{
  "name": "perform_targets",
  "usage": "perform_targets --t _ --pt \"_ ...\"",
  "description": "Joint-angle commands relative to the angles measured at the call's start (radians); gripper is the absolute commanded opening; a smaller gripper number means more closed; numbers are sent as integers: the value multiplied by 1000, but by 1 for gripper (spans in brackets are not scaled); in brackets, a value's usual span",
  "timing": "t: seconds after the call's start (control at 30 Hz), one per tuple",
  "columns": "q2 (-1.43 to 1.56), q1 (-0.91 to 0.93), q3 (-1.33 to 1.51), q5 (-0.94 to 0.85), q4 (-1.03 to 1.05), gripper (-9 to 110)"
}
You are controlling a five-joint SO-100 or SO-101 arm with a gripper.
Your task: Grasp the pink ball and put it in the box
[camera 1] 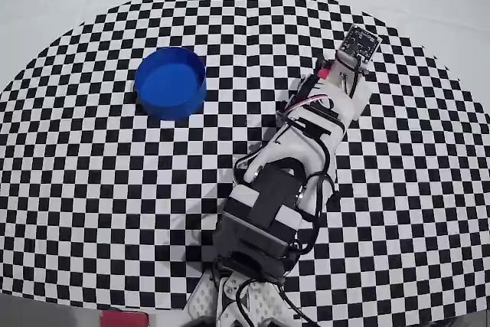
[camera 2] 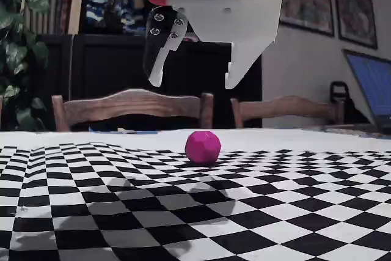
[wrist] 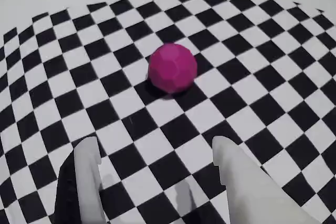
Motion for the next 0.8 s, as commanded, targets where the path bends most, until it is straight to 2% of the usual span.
perform_targets --t 0.0,0.77 --pt "-3 8 -51 6 3 25" --pt "-210 11 -261 6 14 25"
